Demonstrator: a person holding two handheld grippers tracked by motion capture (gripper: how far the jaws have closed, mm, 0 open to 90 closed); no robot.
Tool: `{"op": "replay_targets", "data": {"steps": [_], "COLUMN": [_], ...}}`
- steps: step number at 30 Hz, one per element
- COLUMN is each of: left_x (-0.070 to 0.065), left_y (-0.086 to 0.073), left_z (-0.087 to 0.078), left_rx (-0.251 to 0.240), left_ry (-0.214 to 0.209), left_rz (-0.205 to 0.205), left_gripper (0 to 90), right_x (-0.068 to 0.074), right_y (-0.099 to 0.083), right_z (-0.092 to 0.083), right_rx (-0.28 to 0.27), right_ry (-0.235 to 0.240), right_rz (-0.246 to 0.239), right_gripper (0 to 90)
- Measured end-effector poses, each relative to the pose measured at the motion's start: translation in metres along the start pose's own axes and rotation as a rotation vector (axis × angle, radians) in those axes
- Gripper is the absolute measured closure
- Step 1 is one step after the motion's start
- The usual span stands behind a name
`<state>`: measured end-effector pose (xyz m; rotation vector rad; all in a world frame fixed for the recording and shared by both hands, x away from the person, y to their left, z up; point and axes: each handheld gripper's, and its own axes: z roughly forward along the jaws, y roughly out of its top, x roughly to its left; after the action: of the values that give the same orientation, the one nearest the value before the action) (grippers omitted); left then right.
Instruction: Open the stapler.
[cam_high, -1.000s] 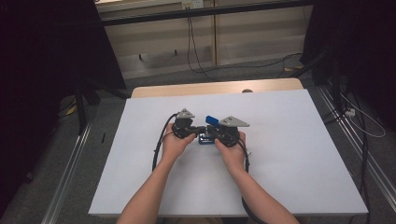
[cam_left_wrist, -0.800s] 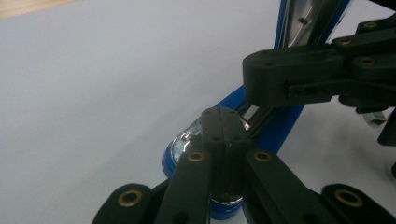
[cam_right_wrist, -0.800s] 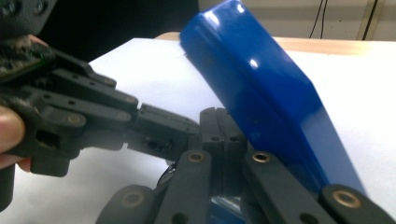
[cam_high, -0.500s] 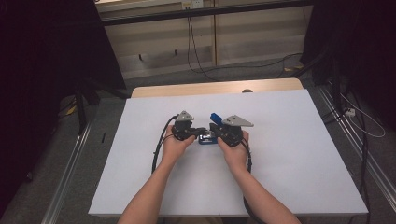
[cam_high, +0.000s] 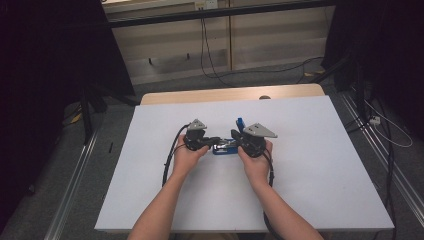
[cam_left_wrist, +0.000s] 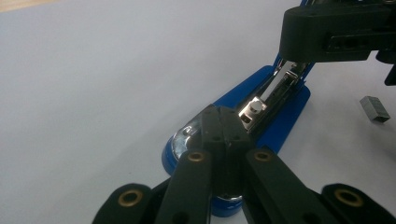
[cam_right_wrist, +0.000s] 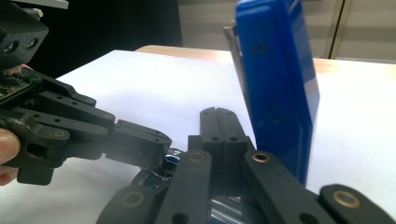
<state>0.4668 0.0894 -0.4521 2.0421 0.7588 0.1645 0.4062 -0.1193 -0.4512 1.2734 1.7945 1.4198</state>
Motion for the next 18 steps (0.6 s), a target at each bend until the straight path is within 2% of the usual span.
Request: {"op": "replay_targets", "data": {"steps": [4, 7, 11, 18], "left_x": [-0.0005, -0.0007, -0.0018, -0.001], "left_y": [0.0005, 0.001, 0.0013, 0.0012], "left_z": [0.0002, -0.0001, 0.0001, -0.0001], "left_rx": [0.002, 0.009, 0.011, 0.013], "left_ry": [0.002, 0.006, 0.009, 0.005], "left_rz": [0.003, 0.011, 0.012, 0.008], "left_gripper": [90.0, 90.0, 90.0, 90.0], "right_x": [-0.003, -0.0039, -0.0052, -0.0083], "right_y": [0.0004, 0.0014, 0.0022, 0.0034], "right_z": [-0.0035, -0.0045, -0.0058, -0.0098], "right_rx": [0.001, 0.015, 0.02, 0.039], "right_ry": [-0.027, -0.021, -0.037, -0.029], "right_rz": [-0.033, -0.042, -0.033, -0.032], "right_gripper": [90.0, 90.0, 90.0, 90.0]}}
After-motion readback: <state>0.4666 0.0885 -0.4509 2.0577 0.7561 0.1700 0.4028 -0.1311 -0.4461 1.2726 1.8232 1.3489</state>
